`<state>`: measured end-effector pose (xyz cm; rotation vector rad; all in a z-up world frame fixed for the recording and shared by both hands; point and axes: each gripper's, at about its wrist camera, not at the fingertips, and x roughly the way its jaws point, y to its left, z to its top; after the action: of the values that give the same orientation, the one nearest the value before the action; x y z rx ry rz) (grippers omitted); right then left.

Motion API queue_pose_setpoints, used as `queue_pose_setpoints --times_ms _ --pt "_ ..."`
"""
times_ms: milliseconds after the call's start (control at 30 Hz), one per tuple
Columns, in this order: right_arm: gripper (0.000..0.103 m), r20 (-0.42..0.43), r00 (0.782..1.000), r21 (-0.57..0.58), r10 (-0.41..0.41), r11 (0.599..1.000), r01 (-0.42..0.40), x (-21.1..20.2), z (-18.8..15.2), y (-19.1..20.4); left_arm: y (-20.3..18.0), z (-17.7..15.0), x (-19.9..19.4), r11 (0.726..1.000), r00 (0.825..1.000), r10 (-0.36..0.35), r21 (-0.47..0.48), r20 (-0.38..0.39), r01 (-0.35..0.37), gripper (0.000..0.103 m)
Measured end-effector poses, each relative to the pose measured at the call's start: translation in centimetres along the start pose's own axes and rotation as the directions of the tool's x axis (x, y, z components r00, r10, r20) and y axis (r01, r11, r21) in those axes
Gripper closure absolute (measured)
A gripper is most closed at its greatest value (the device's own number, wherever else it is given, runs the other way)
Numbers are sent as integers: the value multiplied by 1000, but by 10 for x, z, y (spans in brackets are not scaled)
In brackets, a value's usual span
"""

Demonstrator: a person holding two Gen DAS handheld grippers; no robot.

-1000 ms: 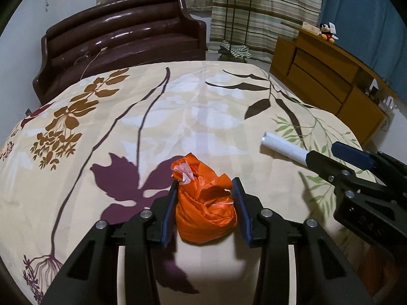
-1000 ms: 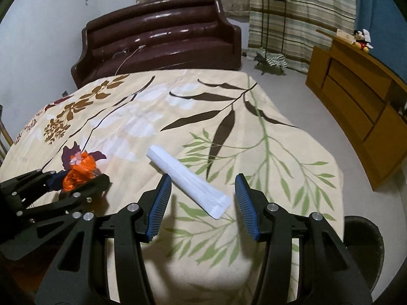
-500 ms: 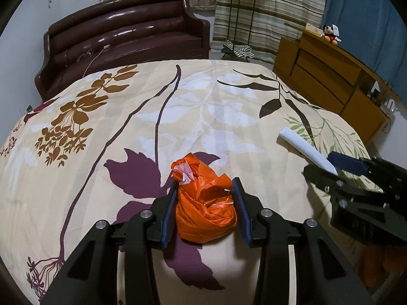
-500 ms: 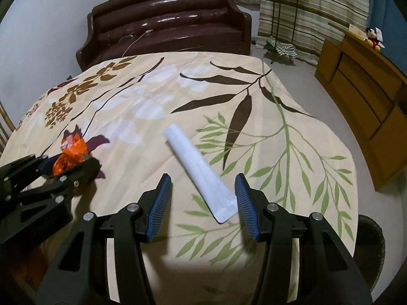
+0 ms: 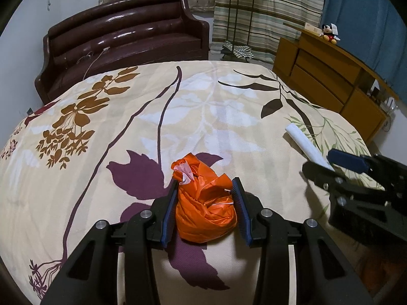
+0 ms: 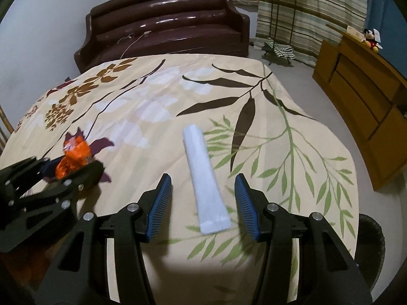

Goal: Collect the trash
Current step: 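Grasp the orange plastic wrapper with left tool while right tool grasps the white tube, then carry the orange wrapper and white tube over the black bin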

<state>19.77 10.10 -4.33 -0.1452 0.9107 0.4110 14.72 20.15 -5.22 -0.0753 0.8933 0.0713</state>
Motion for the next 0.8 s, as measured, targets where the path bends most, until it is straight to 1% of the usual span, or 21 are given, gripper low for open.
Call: queue_pose_setpoints --times_ms 67,100,267,333,367,433,500,800 --pt "55 -5 1000 -2 -4 1000 4 4 3 1 1 0 0 1000 1000 -3 -2 0 3 62" --pt "59 -9 1000 -5 -9 1000 9 6 4 1 1 0 0 1000 1000 -4 -2 0 4 62" --pt "63 -1 999 -33 -39 999 39 6 2 6 1 1 0 1000 1000 -4 -2 0 4 62" --pt "71 1 999 -34 -44 998 44 6 0 7 0 1 0 1000 1000 -2 0 0 2 62" --pt "72 3 999 -35 -48 998 48 5 0 7 0 1 0 1000 1000 -2 0 0 2 62" --pt "80 6 999 -37 -50 998 50 5 -1 8 1 1 0 1000 1000 -1 1 1 1 62" --pt "83 7 999 -38 -51 998 51 4 -2 8 1 1 0 1000 1000 -1 -1 1 1 62" --pt "84 12 999 -31 -47 998 48 -3 -11 11 1 1 -1 1000 1000 4 9 6 -4 62"
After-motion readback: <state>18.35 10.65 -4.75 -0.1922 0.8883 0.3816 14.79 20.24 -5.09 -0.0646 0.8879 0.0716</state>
